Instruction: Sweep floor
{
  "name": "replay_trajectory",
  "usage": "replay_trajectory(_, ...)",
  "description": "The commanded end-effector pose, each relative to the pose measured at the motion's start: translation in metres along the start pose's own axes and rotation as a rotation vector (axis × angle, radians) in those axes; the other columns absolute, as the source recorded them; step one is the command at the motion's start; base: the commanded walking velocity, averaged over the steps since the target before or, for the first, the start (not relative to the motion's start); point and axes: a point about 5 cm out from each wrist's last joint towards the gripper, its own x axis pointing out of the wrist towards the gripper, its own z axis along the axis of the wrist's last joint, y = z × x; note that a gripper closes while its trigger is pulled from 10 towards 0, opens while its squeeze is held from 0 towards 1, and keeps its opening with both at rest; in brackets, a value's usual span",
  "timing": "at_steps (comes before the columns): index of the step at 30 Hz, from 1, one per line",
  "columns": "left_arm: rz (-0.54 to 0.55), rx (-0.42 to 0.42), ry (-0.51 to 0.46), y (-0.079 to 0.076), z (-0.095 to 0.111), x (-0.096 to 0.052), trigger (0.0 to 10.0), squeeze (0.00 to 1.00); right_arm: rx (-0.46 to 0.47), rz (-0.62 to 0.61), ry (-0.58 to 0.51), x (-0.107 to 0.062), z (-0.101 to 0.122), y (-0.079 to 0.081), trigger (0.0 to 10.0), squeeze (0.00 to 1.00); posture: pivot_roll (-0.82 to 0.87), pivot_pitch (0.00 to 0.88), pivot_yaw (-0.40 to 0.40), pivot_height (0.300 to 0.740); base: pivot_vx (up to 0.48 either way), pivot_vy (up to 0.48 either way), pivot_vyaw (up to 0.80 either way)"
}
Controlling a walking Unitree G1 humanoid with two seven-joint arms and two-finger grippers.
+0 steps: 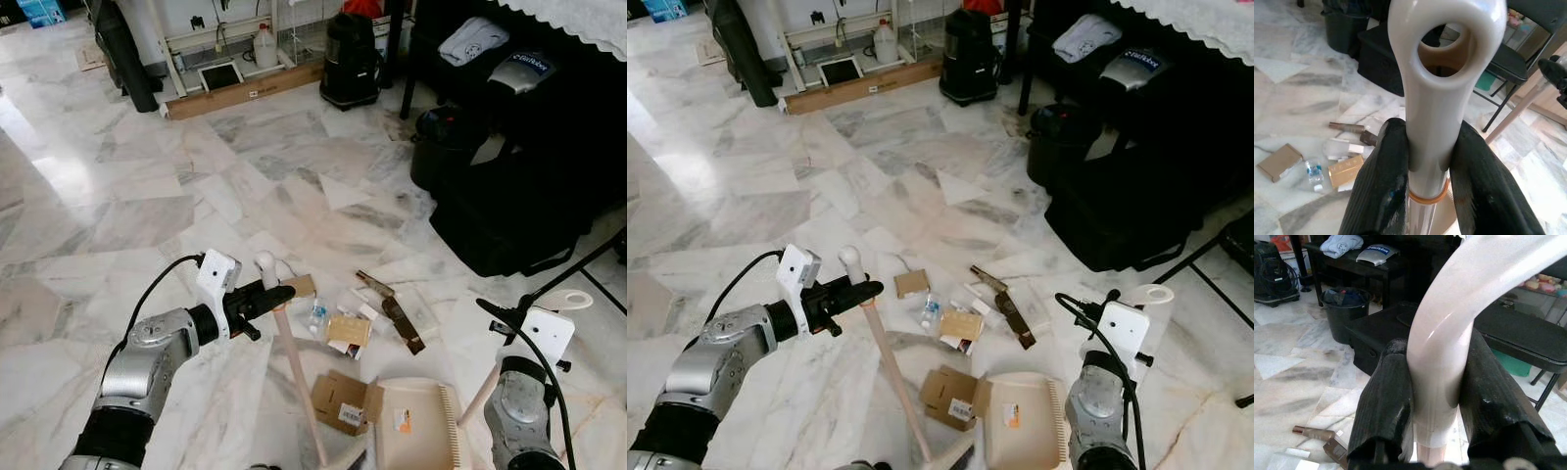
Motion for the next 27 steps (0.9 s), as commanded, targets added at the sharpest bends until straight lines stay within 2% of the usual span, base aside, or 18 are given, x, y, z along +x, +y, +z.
replay_trajectory(1,0.063,0.068,-0.03,0.013,0.017,-0.009,10.0,0.0,-0.012,0.007,0.026,-0.002,-0.004,0.001,10.0,0.0,0.22,0.13,0.053,0.74,0.0,0.0,0.0)
replay_trajectory(5,0.082,0.12,0.017,0.025,0.021,-0.022,10.0,0.0,-0.015,0.008,0.027,-0.002,-0.004,0.0,10.0,0.0,0.22,0.129,0.052,0.74,0.0,0.0,0.0)
replay_trajectory(11,0.068,0.116,0.029,0.031,0.029,-0.032,10.0,0.0,-0.018,0.007,0.026,-0.001,-0.004,-0.001,10.0,0.0,0.22,0.13,0.051,0.74,0.0,0.0,0.0)
replay_trajectory(12,0.092,0.151,0.044,0.035,0.03,-0.034,10.0,0.0,-0.018,0.007,0.025,-0.001,-0.004,-0.002,10.0,0.0,0.22,0.131,0.049,0.74,0.0,0.0,0.0)
replay_trajectory(13,0.092,0.151,0.044,0.035,0.03,-0.034,10.0,0.0,-0.018,0.007,0.025,-0.001,-0.004,-0.002,10.0,0.0,0.22,0.131,0.049,0.74,0.0,0.0,0.0)
replay_trajectory(19,0.256,0.226,-0.007,0.045,0.027,-0.026,10.0,0.0,-0.019,0.008,0.021,-0.001,-0.004,-0.002,10.0,0.0,0.21,0.129,0.047,0.74,0.0,0.0,0.0)
replay_trajectory(20,0.329,0.254,-0.033,0.048,0.027,-0.024,10.0,0.0,-0.019,0.007,0.02,-0.001,-0.004,-0.002,10.0,0.0,0.21,0.129,0.047,0.74,0.0,0.0,0.0)
replay_trajectory(22,0.418,0.244,-0.073,0.052,0.026,-0.023,10.0,0.0,-0.02,0.008,0.017,-0.001,-0.003,-0.002,10.0,0.0,0.2,0.129,0.046,0.74,0.0,0.0,0.0)
replay_trajectory(27,0.544,0.256,-0.158,0.053,0.027,-0.018,10.0,0.0,-0.023,0.007,0.012,0.0,-0.003,-0.004,10.0,0.0,0.2,0.133,0.043,0.74,0.0,0.0,0.0)
